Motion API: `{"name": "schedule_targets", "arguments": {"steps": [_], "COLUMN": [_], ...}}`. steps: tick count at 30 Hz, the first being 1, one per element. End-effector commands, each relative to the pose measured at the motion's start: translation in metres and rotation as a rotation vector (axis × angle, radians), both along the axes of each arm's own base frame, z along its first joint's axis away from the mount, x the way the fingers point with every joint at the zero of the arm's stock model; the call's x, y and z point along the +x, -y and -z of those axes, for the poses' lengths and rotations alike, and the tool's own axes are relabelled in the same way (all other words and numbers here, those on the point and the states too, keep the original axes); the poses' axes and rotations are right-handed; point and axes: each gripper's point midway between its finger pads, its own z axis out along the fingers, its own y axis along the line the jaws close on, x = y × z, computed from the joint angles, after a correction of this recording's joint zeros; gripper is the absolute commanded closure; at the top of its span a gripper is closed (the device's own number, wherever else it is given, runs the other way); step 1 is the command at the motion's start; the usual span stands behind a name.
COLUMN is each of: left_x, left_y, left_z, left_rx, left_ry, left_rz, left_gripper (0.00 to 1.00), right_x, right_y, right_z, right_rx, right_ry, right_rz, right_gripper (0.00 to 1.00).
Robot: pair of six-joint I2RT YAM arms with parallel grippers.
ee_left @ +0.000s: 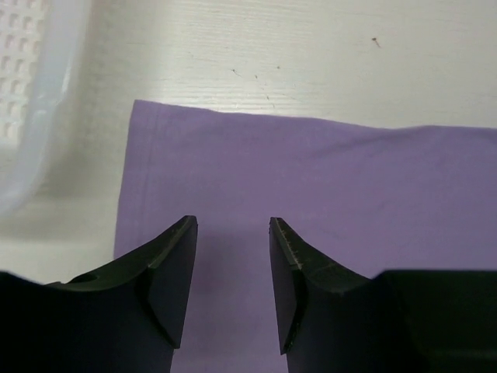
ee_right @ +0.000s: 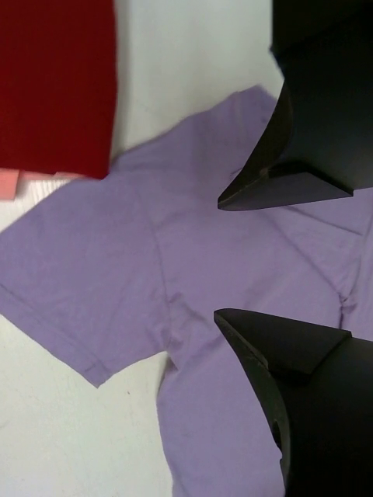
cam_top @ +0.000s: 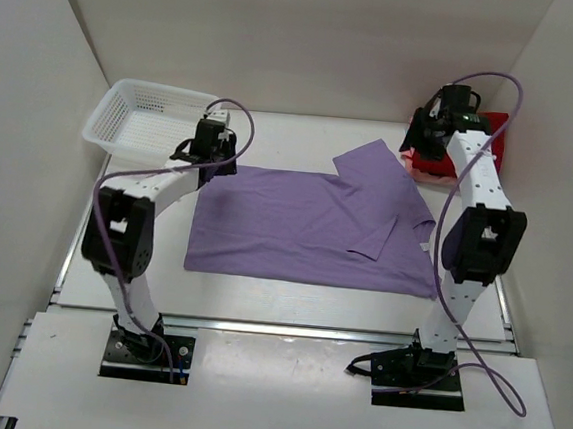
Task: Fold and stack the t-shirts
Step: Grap the side of the flattened tshirt furthest away from the robot with both arms
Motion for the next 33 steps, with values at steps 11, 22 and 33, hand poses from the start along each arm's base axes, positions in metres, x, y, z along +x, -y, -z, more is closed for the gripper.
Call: {"name": "schedule_targets", "arguments": {"steps": [11, 22, 33], "left_x": [0.06, 0.074, 0.06], "left_y": [-0.026, -0.037, -0.029], "left_z": [0.053, 0.065, 0.09], "left_rx": [0.039, 0.063, 0.053], "left_ry": [-0.09, -0.199, -0.324], "left_rz": [-0.227, -0.276, -0.2], "left_gripper": [0.43, 0.44, 0.43], "right_x": [0.066, 0.091, 0.098], "right_y": [-0.007, -0.03, -0.046], "right_z": [0.01, 0.052, 0.095], "right_rx": [0.006, 0.045, 0.039], "right_ry": [0.08, 0.047, -0.016], "right_rz": [-0.087, -0.141, -0.168], "right_gripper": [0.49, 0.49, 0.46]}}
